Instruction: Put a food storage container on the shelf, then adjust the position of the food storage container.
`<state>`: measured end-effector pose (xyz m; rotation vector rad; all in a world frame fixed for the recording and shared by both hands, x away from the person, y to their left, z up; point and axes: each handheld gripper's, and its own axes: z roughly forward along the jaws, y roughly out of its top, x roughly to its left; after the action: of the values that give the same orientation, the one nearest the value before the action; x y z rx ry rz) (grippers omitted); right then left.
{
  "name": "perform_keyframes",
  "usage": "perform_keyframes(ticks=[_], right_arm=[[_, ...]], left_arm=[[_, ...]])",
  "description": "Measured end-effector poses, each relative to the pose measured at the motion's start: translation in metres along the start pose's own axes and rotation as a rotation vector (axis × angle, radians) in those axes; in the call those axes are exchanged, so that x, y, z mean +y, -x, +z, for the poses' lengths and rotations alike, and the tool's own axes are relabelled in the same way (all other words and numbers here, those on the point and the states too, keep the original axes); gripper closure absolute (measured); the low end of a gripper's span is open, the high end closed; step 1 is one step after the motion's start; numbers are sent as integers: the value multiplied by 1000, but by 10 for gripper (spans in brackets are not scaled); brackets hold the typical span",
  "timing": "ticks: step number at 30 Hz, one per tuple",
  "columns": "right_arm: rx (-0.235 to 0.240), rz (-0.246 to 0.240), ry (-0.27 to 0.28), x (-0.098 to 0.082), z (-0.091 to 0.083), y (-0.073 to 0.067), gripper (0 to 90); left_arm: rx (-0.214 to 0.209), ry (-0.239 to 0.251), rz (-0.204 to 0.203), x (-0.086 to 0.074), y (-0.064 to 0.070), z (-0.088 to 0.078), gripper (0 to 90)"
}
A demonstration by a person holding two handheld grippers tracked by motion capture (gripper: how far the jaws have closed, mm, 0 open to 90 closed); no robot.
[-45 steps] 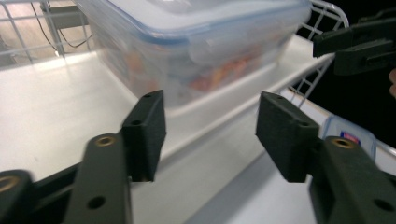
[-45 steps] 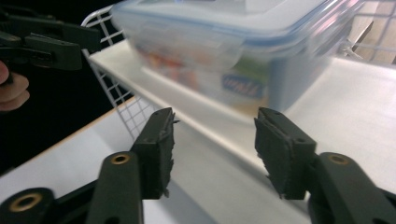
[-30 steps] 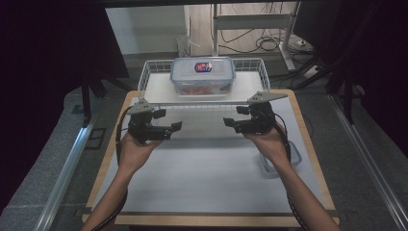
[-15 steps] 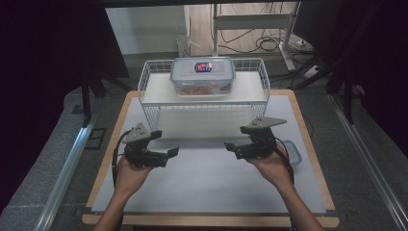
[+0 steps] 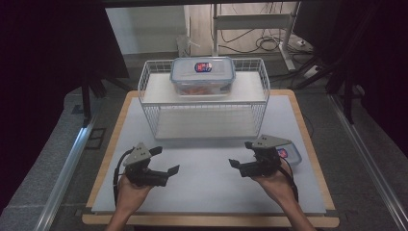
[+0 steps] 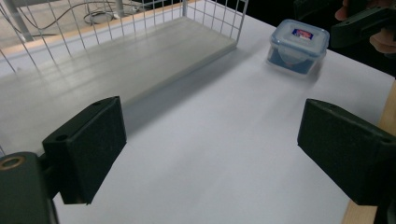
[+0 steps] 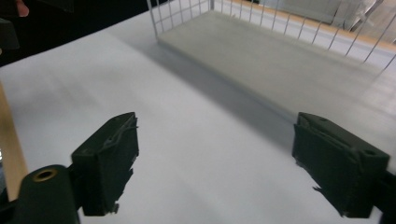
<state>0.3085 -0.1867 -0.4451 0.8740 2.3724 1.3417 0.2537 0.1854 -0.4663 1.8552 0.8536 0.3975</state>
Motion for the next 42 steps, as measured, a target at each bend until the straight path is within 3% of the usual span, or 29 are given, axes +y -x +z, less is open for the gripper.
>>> perform_keyframes(ticks=[4, 7, 10, 13, 21, 25, 26, 27, 33, 36, 38, 42], right_arm=[[-18, -44, -16, -13, 2, -9, 156], [-31, -68, -29, -22, 2, -15, 156], [-23, -41, -32, -34, 1, -14, 158], [-39, -31, -61, -44, 1, -11, 158], [-64, 2, -64, -48, -2, -3, 188], [-79, 55, -67, -50, -5, 7, 298], [-94, 68, -74, -50, -7, 11, 385], [-94, 68, -74, -50, -7, 11, 385], [-110, 84, -91, -49, -17, 29, 686], [-161, 79, -93, -49, -25, 42, 845], [-170, 81, -90, -48, -27, 45, 874], [-251, 118, -79, -50, -43, 66, 898]], left_arm=[[64, -34, 45, -16, 8, -1, 70], [78, -45, 49, -28, 13, -2, 70], [111, -108, 91, -41, 22, -1, 61], [131, -127, 115, -44, 25, 0, 55], [133, -125, 106, -45, 23, 1, 53], [119, -125, 79, -46, 19, 0, 55], [116, -128, 71, -46, 19, 0, 59], [113, -129, 62, -46, 18, 0, 59], [109, -139, 53, -46, 17, 2, 63], [107, -145, 53, -47, 17, 3, 64], [108, -148, 48, -47, 16, 4, 64], [104, -156, 43, -48, 15, 5, 66]])
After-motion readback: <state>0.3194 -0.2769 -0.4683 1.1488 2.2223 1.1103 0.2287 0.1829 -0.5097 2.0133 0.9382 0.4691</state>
